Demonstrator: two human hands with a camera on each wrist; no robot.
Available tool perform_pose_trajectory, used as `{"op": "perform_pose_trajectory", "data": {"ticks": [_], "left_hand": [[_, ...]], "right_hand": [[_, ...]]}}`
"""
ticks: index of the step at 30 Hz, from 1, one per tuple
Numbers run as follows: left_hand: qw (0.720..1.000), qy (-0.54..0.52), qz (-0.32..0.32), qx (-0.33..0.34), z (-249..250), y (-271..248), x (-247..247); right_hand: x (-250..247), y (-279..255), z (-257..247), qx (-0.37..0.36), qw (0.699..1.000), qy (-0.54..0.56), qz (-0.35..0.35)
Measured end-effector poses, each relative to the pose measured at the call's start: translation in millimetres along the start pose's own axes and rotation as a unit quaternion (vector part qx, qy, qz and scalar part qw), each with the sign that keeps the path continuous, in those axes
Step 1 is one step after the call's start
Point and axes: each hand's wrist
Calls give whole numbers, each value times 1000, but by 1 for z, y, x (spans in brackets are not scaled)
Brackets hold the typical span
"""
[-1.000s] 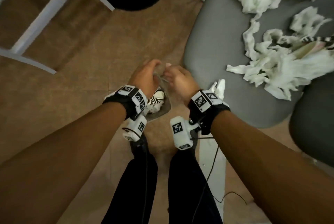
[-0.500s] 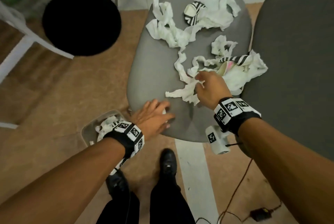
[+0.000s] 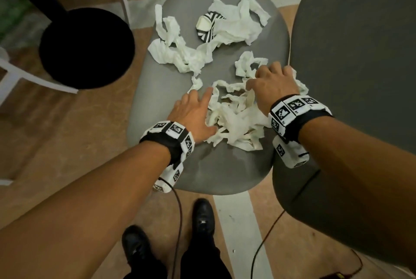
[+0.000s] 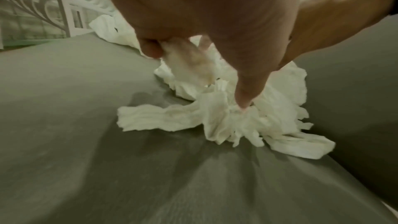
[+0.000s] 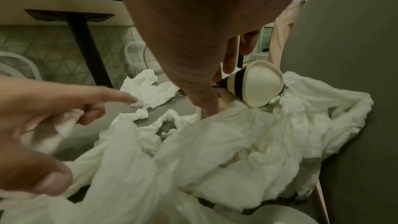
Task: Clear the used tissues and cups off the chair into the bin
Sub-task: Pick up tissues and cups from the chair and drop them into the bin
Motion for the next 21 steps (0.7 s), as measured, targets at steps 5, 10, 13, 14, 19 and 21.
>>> {"op": "perform_pose_trajectory", "data": {"ticks": [5, 10, 13, 14, 19, 21], "left_hand": [[996, 9, -14, -83, -19, 8, 14], [979, -173, 10, -107, -42, -16, 11], [955, -246, 57, -157, -47, -32, 6], [944, -275, 67, -169, -48, -36, 5], [927, -311, 111, -178, -57, -52, 2], [915, -333, 105, -200, -61, -62, -4]], "right_hand": [[5, 5, 5, 0, 995, 89, 39], [-14, -1, 10, 33, 967, 212, 136], [-30, -8, 1, 10, 956, 236, 175], [-33, -9, -4, 7, 949, 259, 181], [-49, -14, -40, 7, 913, 366, 182], [-56, -19, -63, -3, 912, 368, 183]]}}
Point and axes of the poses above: each hand's wrist, its own y-axis towards the middle knuckle, its own x-axis out of the palm, z = x × y, and after that the axes turned 10 degrees about -x, right-handed
